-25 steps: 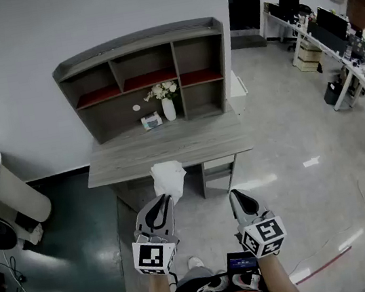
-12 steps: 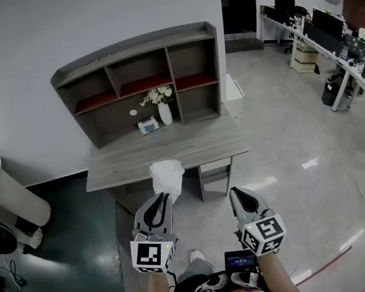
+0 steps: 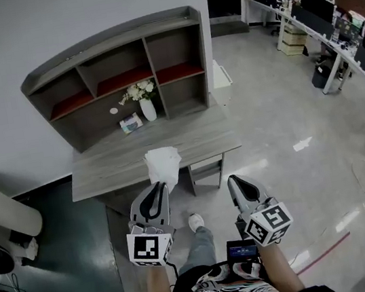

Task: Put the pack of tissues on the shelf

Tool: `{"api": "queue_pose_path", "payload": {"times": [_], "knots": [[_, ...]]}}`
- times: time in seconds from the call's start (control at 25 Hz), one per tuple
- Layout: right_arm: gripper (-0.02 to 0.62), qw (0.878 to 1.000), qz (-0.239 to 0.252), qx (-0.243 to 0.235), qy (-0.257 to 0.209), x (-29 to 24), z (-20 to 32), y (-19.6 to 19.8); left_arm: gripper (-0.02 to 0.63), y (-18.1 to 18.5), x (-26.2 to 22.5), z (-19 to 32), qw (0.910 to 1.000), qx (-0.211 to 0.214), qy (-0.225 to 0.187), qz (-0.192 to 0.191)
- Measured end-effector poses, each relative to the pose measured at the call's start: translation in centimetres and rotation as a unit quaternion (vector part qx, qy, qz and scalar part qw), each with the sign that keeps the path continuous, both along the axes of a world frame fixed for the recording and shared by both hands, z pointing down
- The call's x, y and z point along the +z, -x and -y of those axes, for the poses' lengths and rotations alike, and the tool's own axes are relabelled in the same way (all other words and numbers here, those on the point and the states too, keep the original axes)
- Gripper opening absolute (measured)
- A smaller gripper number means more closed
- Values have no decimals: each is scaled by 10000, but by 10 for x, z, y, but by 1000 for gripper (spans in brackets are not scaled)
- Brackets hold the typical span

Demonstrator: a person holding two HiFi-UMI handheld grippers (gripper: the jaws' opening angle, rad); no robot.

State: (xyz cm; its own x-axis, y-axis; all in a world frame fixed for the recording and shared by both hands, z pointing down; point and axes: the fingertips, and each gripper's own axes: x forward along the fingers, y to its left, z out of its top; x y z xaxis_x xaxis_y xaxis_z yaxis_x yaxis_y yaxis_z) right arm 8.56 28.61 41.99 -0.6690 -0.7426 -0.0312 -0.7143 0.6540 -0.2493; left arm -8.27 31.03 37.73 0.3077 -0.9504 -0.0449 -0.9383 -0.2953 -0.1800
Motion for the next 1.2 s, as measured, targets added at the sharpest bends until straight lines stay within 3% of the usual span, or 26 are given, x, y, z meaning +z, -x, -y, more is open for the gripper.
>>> {"api": "queue_pose_path", "payload": {"times": [0.16, 0.36, 0.52, 0.6, 0.72, 0.76, 0.96, 1.2], "knots": [[2, 9997, 39, 131, 181, 12, 61, 9, 33, 10, 13, 68, 9998, 153, 85, -42], [3, 9974, -560, 352, 273, 23, 153, 30, 32, 27, 11, 168, 9993, 363, 3, -131], [2, 9956, -710, 504, 345, 22, 227, 46, 32, 35, -1, 247, 9975, 609, -155, -318], [2, 9949, -740, 570, 385, 23, 261, 54, 32, 37, -2, 281, 9966, 787, -232, -99], [2, 9938, -750, 670, 466, 30, 304, 65, 32, 38, 5, 323, 9878, 1153, -315, 996], [2, 9935, -750, 697, 495, 32, 316, 68, 32, 39, 9, 336, 9853, 1219, -287, 1161], [3, 9912, -717, 910, 645, 43, 359, 68, 32, 40, 17, 387, 9816, 1445, -134, 1239], [2, 9877, -732, 1137, 784, 48, 379, 59, 32, 29, 24, 415, 9771, 1690, -19, 1290]]}}
